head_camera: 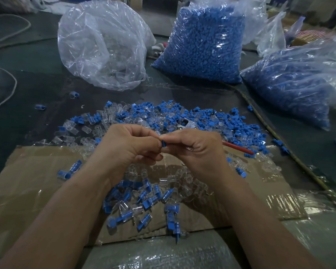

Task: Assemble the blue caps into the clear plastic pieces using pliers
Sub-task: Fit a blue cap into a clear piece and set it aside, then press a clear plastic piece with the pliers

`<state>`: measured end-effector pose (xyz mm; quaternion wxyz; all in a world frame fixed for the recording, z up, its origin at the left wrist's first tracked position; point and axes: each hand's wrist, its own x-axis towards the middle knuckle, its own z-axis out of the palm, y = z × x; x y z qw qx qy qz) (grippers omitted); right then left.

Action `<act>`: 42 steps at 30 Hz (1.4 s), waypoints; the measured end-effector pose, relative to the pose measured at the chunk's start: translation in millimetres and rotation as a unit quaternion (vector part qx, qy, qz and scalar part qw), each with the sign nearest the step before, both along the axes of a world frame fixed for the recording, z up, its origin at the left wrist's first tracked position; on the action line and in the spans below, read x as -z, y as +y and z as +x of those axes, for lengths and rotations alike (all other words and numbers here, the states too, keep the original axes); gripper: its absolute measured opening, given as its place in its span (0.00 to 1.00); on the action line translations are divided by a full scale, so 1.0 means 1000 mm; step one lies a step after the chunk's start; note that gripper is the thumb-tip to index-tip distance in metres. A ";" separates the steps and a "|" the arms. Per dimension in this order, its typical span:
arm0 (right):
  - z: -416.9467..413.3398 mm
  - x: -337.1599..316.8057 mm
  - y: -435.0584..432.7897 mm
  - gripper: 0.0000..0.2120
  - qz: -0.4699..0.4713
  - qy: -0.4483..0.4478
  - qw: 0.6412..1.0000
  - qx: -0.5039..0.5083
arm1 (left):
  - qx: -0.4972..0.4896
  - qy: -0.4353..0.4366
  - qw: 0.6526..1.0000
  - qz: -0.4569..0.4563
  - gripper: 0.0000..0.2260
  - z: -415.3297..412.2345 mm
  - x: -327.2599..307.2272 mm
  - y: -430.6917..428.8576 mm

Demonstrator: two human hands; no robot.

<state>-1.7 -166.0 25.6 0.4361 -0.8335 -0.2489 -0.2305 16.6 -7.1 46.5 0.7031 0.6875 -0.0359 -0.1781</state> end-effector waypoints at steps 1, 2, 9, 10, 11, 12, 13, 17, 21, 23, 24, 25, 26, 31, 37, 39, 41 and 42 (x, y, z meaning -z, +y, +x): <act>0.000 0.000 0.000 0.12 0.000 -0.002 1.000 0.000 | -0.001 0.001 1.000 -0.001 0.06 0.000 0.000 0.000; 0.000 0.000 0.000 0.12 -0.001 -0.004 1.000 0.000 | -0.001 0.002 1.000 -0.002 0.06 0.000 0.000 0.000; 0.000 0.001 0.000 0.13 -0.007 -0.005 1.000 0.001 | -0.002 0.001 1.000 -0.008 0.06 0.000 0.000 0.000; 0.000 0.001 -0.001 0.12 -0.010 -0.006 1.000 0.002 | -0.002 0.001 1.000 -0.009 0.06 0.000 0.000 0.000; 0.001 0.001 -0.001 0.12 -0.012 -0.008 1.000 0.003 | -0.002 0.001 1.000 -0.009 0.06 0.000 0.000 -0.001; 0.001 0.002 -0.001 0.11 -0.013 -0.010 1.000 0.004 | -0.002 0.001 1.000 -0.009 0.06 0.000 0.000 -0.001; 0.001 0.002 -0.001 0.11 -0.015 -0.011 1.000 0.006 | -0.003 0.001 1.000 -0.008 0.06 0.000 0.001 -0.001; -0.001 0.000 -0.001 0.11 -0.014 -0.004 1.000 0.012 | -0.001 -0.004 1.000 -0.005 0.04 0.000 0.000 -0.002; -0.003 -0.007 -0.006 0.20 -0.022 0.080 0.995 0.052 | -0.011 -0.015 1.000 -0.012 0.04 0.000 0.000 -0.001; 0.000 -0.013 -0.019 0.29 -0.011 0.147 0.979 0.141 | -0.025 -0.018 0.999 -0.022 0.05 0.001 0.001 0.000; 0.003 -0.015 -0.029 0.30 -0.019 0.168 0.967 0.190 | -0.032 -0.017 0.999 -0.029 0.05 0.002 0.001 0.001; 0.006 -0.016 -0.040 0.30 -0.040 0.188 0.954 0.232 | -0.036 -0.016 0.999 -0.036 0.06 0.002 0.001 0.002; 0.008 -0.016 -0.051 0.30 -0.071 0.217 0.937 0.265 | -0.039 -0.016 0.998 -0.039 0.07 0.003 0.001 0.002; 0.007 -0.014 -0.068 0.40 -0.257 0.375 0.852 0.260 | -0.033 -0.020 0.998 -0.039 0.11 0.003 0.001 0.002; 0.006 -0.018 -0.067 0.43 -0.281 0.410 0.841 0.214 | -0.038 -0.020 0.998 -0.041 0.10 0.003 0.001 0.002; 0.005 -0.020 -0.069 0.39 -0.266 0.410 0.846 0.215 | -0.037 -0.019 0.998 -0.042 0.10 0.003 0.000 0.002; 0.005 -0.021 -0.067 0.35 -0.272 0.396 0.850 0.215 | -0.037 -0.021 0.998 -0.042 0.10 0.003 0.000 0.002; 0.006 -0.020 -0.064 0.33 -0.283 0.390 0.850 0.212 | -0.036 -0.022 0.998 -0.041 0.09 0.003 0.000 0.002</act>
